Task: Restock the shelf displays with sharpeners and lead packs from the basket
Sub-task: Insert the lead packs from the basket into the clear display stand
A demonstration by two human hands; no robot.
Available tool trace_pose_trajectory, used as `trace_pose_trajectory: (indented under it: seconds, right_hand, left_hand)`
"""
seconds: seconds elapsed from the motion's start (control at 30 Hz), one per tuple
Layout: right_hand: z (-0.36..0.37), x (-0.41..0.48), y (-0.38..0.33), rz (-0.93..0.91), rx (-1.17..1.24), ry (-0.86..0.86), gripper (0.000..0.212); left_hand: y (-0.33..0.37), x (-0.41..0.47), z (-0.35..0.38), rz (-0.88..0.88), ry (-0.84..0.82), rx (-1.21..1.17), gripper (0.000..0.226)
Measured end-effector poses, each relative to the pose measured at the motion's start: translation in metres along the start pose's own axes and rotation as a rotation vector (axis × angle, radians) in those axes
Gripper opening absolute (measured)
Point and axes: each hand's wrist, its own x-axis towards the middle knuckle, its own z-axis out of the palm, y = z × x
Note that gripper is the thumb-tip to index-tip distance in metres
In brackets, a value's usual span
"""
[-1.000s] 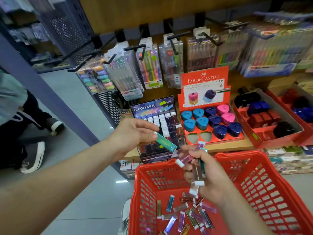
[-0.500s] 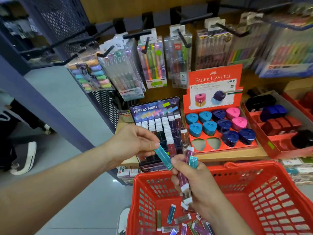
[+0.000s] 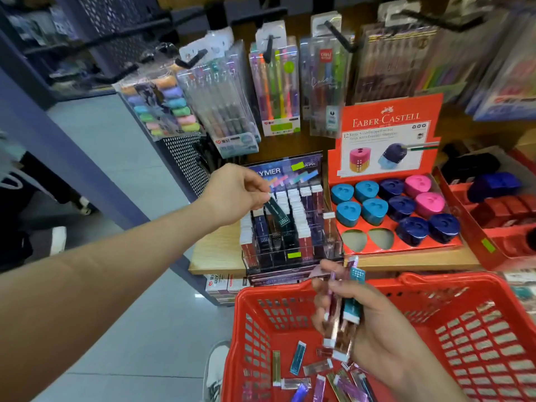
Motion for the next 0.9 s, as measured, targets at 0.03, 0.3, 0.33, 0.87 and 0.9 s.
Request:
trace_pose_trajectory:
  seconds: [0.03, 0.3, 0.33, 0.87, 0.9]
  right_hand:
    - [-0.001, 0.0, 0.001, -0.018, -0.009, 0.018, 0.052]
    - [0.005, -0.008, 0.001, -0.041, -0.059, 0.098, 0.041]
    - [0.006, -0.008, 0.001, -0.032, -0.053, 0.102, 0.041]
    - [0.007, -0.018, -0.002, -0.084, -0.131, 0.072, 0.048]
    - [0.008, -0.018, -0.001, -0.095, -0.148, 0.07, 0.048]
  left_hand:
    - [0.0, 0.001, 0.003, 0.028, 0.003, 0.054, 0.003]
    - [-0.001, 0.001, 0.014, 0.188, 0.026, 0.23, 0.008]
    - [0.001, 0.001, 0.015, 0.205, 0.015, 0.235, 0.008]
    - [-0.013, 0.001, 0.046, 0.461, -0.044, 0.508, 0.014]
    - [-0.013, 0.002, 0.047, 0.46, -0.043, 0.518, 0.015]
